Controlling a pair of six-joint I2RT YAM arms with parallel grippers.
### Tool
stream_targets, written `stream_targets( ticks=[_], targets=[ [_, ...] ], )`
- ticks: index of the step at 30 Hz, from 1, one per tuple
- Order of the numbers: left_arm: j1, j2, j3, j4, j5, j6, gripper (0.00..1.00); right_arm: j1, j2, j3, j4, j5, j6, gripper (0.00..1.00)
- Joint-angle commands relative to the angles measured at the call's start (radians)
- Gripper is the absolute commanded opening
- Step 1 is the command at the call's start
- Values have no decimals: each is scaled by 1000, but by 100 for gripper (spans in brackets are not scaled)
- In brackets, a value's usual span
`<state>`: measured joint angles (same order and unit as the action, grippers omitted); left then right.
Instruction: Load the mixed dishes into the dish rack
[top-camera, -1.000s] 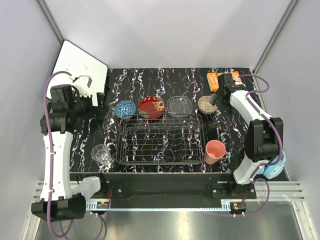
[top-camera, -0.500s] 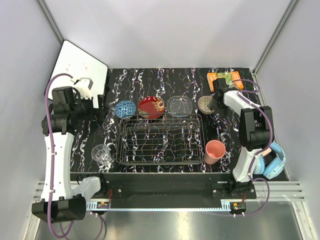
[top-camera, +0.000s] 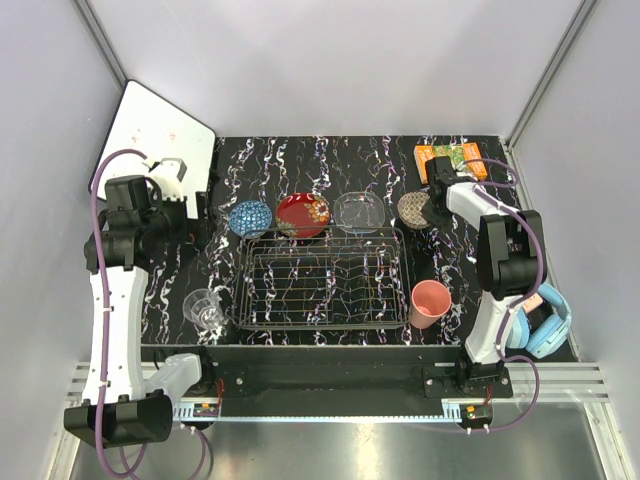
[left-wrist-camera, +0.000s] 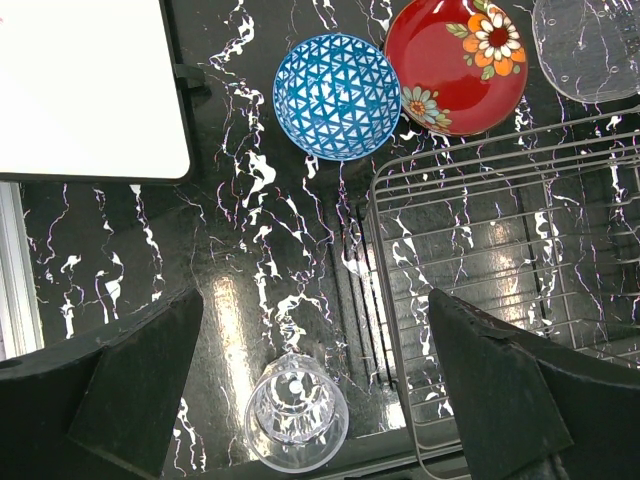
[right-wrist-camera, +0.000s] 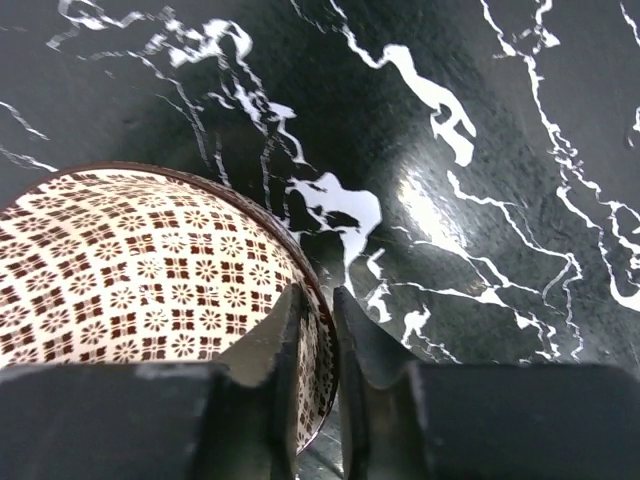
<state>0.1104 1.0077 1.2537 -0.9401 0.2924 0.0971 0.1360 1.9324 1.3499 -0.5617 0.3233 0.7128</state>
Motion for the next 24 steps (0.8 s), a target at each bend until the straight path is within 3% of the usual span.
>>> stream_targets(
  ticks=[1, 3, 5, 16, 24],
  targets=[
    [3, -26, 0, 43, 27, 0, 99, 2, -19, -29, 20, 17, -3, 15],
    [5, -27, 0, 43, 22, 1, 99, 2, -44, -52, 29, 22, 5, 11],
    [5, -35, -3, 44, 21, 6, 99, 4, -68, -77, 33, 43, 10, 0],
    [5, -44, -8, 37, 25, 3, 99, 134, -450, -190, 25, 336, -73, 0],
    [5, -46, 4, 18, 10, 9, 99, 255, -587, -169, -144, 565, -76, 0]
  ],
)
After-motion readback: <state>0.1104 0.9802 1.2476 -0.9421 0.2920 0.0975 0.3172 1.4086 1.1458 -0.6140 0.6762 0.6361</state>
